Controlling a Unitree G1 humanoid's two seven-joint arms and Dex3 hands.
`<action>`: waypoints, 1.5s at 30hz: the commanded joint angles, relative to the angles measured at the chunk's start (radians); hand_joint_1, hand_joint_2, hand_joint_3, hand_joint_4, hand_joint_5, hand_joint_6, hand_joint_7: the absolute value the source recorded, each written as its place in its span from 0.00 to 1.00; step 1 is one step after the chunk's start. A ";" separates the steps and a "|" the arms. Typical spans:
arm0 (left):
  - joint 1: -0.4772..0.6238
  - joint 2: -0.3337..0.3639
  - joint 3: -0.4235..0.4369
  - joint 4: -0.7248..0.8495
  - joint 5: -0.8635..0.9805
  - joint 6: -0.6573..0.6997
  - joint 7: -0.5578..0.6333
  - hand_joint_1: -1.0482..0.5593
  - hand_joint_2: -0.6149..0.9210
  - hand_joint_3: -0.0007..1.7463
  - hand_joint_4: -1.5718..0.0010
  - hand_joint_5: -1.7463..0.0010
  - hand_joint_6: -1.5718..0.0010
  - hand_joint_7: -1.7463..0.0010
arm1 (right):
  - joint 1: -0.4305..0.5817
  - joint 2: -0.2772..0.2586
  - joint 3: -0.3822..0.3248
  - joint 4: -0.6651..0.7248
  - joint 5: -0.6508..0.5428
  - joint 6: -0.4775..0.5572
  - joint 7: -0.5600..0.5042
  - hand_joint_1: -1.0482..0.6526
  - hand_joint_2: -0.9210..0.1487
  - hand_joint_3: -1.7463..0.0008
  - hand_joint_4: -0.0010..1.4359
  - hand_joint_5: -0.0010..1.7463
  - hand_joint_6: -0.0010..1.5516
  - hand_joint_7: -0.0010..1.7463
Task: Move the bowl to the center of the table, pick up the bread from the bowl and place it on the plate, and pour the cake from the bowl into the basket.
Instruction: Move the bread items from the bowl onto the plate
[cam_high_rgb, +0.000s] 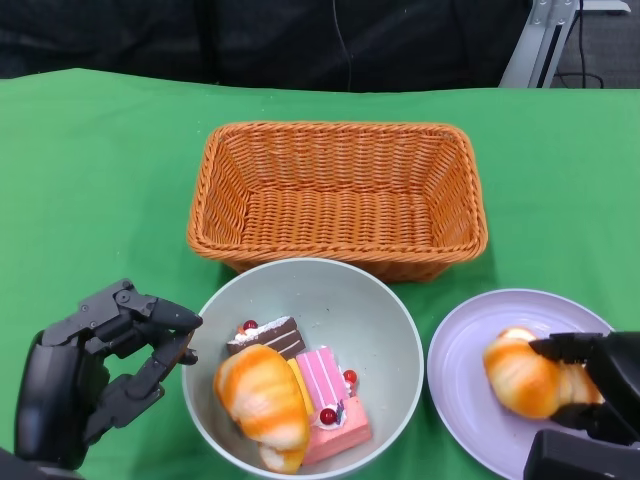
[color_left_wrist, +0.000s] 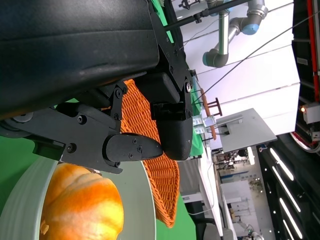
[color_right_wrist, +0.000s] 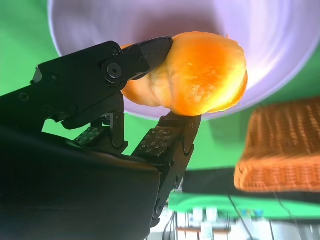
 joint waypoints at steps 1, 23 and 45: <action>0.005 0.010 0.004 -0.013 0.011 0.003 0.014 0.54 1.00 0.19 0.53 0.18 0.47 0.41 | 0.008 -0.034 0.011 -0.033 -0.017 0.025 0.029 0.46 0.02 1.00 0.60 0.58 0.69 0.00; 0.005 0.013 0.000 -0.013 0.013 0.003 0.004 0.54 1.00 0.19 0.52 0.18 0.47 0.41 | 0.045 -0.105 0.107 -0.181 -0.182 0.190 0.284 0.25 0.00 0.98 0.56 0.05 0.44 0.00; 0.003 0.014 -0.002 -0.004 0.015 -0.007 0.004 0.54 1.00 0.19 0.52 0.18 0.48 0.41 | 0.121 -0.084 0.059 -0.463 -0.212 0.241 0.411 0.14 0.00 0.96 0.32 0.01 0.24 0.01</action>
